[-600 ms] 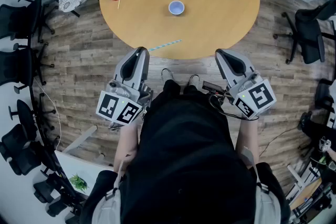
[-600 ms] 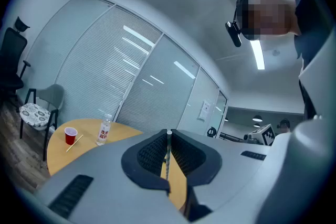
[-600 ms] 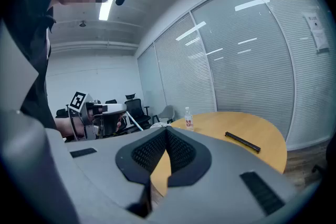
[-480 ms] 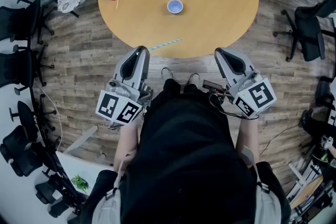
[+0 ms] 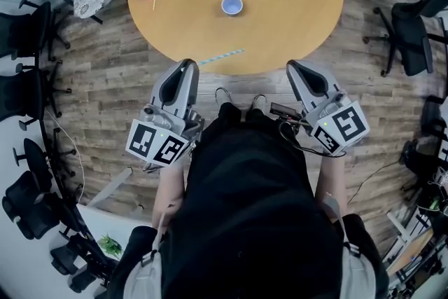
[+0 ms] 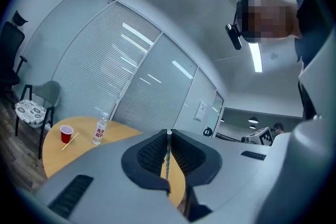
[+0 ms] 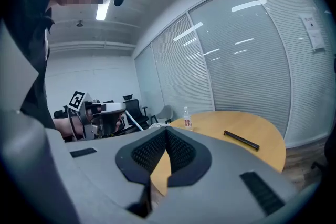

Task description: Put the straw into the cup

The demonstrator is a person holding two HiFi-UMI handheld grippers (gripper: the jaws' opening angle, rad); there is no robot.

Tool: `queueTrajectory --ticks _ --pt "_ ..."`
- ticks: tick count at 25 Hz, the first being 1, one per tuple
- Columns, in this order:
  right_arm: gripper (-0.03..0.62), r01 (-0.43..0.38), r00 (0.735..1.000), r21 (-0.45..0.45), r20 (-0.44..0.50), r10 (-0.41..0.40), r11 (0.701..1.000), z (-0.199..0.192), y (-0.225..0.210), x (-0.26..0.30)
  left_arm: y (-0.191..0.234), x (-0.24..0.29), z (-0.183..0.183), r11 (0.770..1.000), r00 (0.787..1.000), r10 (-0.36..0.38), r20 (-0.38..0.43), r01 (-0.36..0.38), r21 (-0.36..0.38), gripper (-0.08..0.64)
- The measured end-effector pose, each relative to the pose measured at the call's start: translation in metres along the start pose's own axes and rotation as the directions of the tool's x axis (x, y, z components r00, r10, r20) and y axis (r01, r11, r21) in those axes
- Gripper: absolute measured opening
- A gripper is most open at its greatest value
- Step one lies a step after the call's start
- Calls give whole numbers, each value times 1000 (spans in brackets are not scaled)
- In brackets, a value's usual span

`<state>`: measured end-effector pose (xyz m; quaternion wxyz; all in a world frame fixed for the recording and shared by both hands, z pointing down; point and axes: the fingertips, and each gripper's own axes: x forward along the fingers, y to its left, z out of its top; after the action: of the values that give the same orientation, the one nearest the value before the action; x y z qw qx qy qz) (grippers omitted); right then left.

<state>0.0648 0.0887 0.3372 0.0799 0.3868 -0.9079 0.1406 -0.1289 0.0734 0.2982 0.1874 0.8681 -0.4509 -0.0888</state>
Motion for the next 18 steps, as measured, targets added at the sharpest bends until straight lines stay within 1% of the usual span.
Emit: queueTrajectory --ticks 4,7,9,13,18 --pt "17 1 1000 -20 7 -1 1000 3 6 4 4 -3 4 1000 1000 -6 7 6 -1 34" --pt "17 0 1000 2 28 0 1000 8 11 8 7 -5 7 1000 1000 -13 9 13 -3 34" --pt "17 10 1000 6 14 -10 1000 6 12 12 11 -6 8 1000 1000 -21 10 21 -7 34" --pt "17 54 998 7 -18 -53 999 -2 13 19 21 -8 9 999 999 -36 6 36 -11 34" --pt "18 134 989 1 -59 -133 991 -9 10 31 40 -14 12 999 999 -47 1 47 -20 34"
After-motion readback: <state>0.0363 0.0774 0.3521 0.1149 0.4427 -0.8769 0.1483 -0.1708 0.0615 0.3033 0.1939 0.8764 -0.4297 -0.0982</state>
